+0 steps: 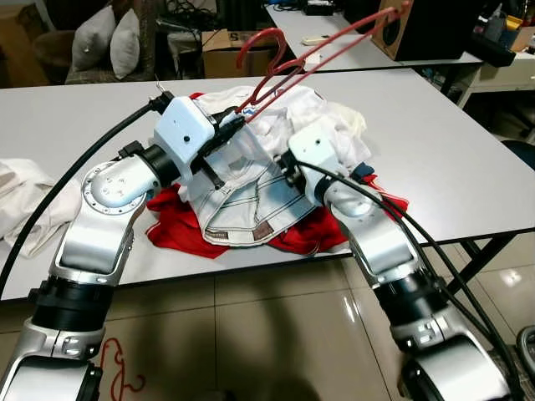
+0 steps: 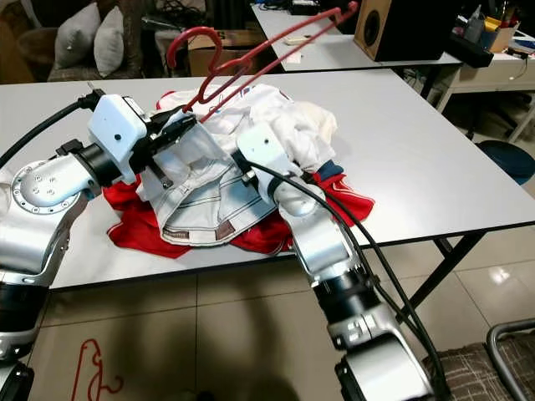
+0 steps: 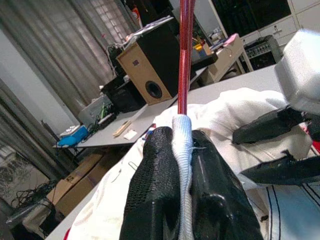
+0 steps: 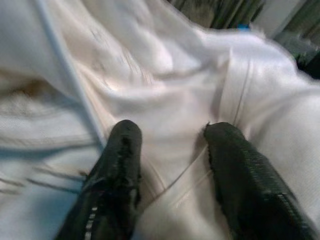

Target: Hang hanger

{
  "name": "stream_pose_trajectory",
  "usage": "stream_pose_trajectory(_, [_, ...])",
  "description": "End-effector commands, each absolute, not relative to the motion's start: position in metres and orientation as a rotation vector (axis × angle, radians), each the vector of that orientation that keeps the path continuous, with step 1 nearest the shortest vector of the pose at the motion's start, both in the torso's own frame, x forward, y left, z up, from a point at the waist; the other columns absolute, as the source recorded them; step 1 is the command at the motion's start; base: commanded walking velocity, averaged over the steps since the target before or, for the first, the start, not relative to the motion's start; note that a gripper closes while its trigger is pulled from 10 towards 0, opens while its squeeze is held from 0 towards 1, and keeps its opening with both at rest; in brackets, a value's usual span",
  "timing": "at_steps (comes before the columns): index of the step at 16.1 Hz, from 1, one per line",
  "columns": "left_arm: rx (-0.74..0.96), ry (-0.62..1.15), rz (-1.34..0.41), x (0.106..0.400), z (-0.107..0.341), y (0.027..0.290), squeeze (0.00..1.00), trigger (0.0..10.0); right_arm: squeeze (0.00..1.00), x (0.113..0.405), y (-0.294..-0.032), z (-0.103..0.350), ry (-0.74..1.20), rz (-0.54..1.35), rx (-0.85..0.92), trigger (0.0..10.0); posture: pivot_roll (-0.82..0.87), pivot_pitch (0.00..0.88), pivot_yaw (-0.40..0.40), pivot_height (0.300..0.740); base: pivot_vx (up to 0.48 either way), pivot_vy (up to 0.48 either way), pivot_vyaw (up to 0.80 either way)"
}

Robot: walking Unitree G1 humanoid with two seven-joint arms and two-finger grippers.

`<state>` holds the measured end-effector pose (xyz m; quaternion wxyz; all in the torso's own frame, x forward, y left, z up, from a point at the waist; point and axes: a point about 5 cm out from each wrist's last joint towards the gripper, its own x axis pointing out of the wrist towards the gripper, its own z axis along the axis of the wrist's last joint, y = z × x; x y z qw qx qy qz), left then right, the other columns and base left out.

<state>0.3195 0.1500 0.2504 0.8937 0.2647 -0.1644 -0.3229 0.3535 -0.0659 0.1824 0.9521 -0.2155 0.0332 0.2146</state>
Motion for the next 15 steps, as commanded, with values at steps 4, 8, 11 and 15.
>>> stream_pose_trajectory(4, [0.565, -0.355, -0.655, 0.318, 0.257, 0.152, 0.0, 0.0, 1.0, 0.357, -0.093, 0.176, 0.125, 0.34, -0.531, 10.0, -0.01, 0.023, 0.019, 0.74, 0.0, 0.0, 0.0])
stream_pose_trajectory(8, [0.568, -0.354, -0.652, 0.318, 0.257, 0.153, 0.0, 0.0, 1.0, 0.34, -0.116, 0.188, 0.061, 0.235, -0.61, 10.0, -0.01, 0.023, 0.021, 0.74, 0.0, 0.0, 0.0])
stream_pose_trajectory(11, [0.566, -0.352, -0.656, 0.319, 0.256, 0.152, 0.0, 0.0, 1.0, 0.32, -0.139, 0.179, 0.111, 0.18, -0.625, 10.0, -0.02, 0.022, 0.027, 0.74, 0.0, 0.0, 0.0])
stream_pose_trajectory(15, [0.563, -0.353, -0.665, 0.318, 0.255, 0.15, 0.0, 0.0, 1.0, 0.304, -0.173, 0.171, 0.183, 0.059, -0.617, 10.0, -0.02, 0.019, 0.03, 0.74, 0.0, 0.0, 0.0])
